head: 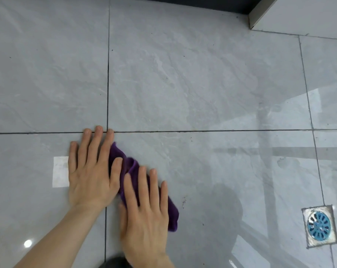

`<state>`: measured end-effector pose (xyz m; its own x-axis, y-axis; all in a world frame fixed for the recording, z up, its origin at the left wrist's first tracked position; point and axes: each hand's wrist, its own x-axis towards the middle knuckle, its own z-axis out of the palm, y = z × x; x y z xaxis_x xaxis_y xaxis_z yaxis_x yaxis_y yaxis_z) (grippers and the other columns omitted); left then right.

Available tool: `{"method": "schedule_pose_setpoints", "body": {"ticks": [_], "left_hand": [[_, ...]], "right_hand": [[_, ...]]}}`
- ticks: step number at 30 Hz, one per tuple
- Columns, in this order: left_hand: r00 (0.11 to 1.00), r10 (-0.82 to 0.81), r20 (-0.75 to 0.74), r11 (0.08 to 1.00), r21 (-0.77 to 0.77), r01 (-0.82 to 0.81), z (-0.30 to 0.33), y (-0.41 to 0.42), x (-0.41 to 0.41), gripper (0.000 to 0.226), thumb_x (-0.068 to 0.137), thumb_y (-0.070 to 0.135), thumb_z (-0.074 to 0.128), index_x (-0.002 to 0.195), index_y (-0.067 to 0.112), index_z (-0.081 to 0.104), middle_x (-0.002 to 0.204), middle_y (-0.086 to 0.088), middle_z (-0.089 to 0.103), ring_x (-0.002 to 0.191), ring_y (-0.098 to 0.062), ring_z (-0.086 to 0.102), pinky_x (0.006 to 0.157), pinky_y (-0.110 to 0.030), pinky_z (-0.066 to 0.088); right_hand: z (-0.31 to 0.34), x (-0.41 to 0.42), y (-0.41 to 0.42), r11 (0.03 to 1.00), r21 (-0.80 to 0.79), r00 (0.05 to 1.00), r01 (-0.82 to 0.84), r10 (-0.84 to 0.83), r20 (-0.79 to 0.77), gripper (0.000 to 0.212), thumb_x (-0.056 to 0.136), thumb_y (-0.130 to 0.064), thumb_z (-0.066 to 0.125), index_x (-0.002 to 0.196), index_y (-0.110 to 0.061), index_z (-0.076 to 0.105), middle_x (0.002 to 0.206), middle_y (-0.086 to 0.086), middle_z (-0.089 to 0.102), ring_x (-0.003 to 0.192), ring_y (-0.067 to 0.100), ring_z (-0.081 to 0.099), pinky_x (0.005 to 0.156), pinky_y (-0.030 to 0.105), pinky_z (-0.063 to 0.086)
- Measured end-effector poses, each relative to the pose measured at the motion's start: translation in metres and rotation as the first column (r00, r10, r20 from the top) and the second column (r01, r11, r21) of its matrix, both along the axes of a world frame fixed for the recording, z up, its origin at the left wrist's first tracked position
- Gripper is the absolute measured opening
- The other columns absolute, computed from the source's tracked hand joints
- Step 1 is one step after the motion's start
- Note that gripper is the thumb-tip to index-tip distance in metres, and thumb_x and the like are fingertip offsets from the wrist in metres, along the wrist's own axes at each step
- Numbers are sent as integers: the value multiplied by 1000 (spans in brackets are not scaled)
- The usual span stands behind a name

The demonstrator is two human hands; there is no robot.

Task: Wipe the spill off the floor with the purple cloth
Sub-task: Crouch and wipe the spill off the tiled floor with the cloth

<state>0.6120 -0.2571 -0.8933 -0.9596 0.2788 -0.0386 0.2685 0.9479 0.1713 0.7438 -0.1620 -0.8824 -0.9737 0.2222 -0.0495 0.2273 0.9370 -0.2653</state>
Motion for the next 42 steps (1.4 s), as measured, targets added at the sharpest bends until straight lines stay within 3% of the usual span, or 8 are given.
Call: {"method": "schedule_pose_setpoints", "body": {"ticks": [5, 11, 18, 24, 33, 38, 40, 42], "left_hand": [[1000, 6, 20, 1000, 11, -6, 0, -1, 0, 68, 104, 53, 18, 165, 23, 21, 173, -3, 20, 162, -24, 11, 131, -45, 1], [999, 7, 45, 1000, 1, -7, 2, -1, 2, 69, 103, 51, 23, 165, 22, 19, 174, -4, 17, 163, -23, 8, 131, -45, -1], [999, 7, 48, 1000, 5, -7, 3, 1, 1, 70, 103, 53, 24, 165, 21, 20, 174, -5, 18, 162, -25, 9, 131, -46, -1], [999, 12, 48, 1000, 16, -13, 2, 1, 2, 70, 101, 51, 27, 165, 22, 20, 173, -5, 19, 162, -25, 9, 131, -47, 1], [999, 17, 33, 999, 39, -18, 3, 2, 1, 71, 99, 49, 31, 164, 20, 24, 172, -8, 25, 161, -29, 15, 130, -52, 7], [999, 9, 40, 999, 41, -10, 4, 1, 0, 71, 99, 50, 30, 164, 20, 24, 172, -6, 23, 162, -27, 13, 130, -51, 7], [998, 4, 55, 1000, 31, -6, 5, 1, 1, 72, 100, 52, 29, 164, 22, 22, 173, -4, 20, 162, -25, 10, 130, -51, 6], [998, -1, 70, 999, 35, -2, 6, 1, 1, 71, 101, 53, 27, 165, 22, 21, 174, -2, 18, 163, -22, 8, 131, -50, 4]], "right_hand": [[-5, 20, 42, 988, 63, 990, -140, 141, -9, 56, 108, -47, 43, 161, -32, 35, 172, 5, 28, 160, 32, 22, 127, 56, 24], [-5, 21, 135, 974, 114, 980, 193, -196, 15, 54, 108, -47, 33, 161, -35, 34, 172, 4, 27, 162, 30, 17, 129, 55, 20], [-6, -65, 169, 877, 54, 878, 478, -477, -26, 55, 108, -39, 38, 162, -30, 31, 173, 7, 24, 162, 34, 14, 130, 56, 9], [-4, -116, 155, 933, 55, 934, 356, -355, -29, 54, 110, -40, 33, 162, -27, 30, 174, 7, 22, 162, 32, 12, 131, 54, 8], [-5, -21, 107, 997, 58, 998, -48, 46, 38, 54, 111, -42, 31, 164, -31, 25, 175, 2, 18, 163, 27, 7, 132, 51, 5], [7, -20, 111, 999, -43, 999, -31, 30, -33, 47, 107, -32, 52, 154, -25, 49, 166, 6, 40, 156, 33, 33, 126, 52, 29], [20, -22, 113, 991, -133, 996, 14, -26, -91, 33, 104, -22, 58, 135, -16, 66, 154, 10, 54, 142, 37, 49, 113, 48, 45], [37, -27, 116, 967, -216, 982, 132, -158, -104, 22, 105, -21, 52, 111, -10, 70, 135, 5, 60, 120, 32, 58, 87, 42, 56]]}}
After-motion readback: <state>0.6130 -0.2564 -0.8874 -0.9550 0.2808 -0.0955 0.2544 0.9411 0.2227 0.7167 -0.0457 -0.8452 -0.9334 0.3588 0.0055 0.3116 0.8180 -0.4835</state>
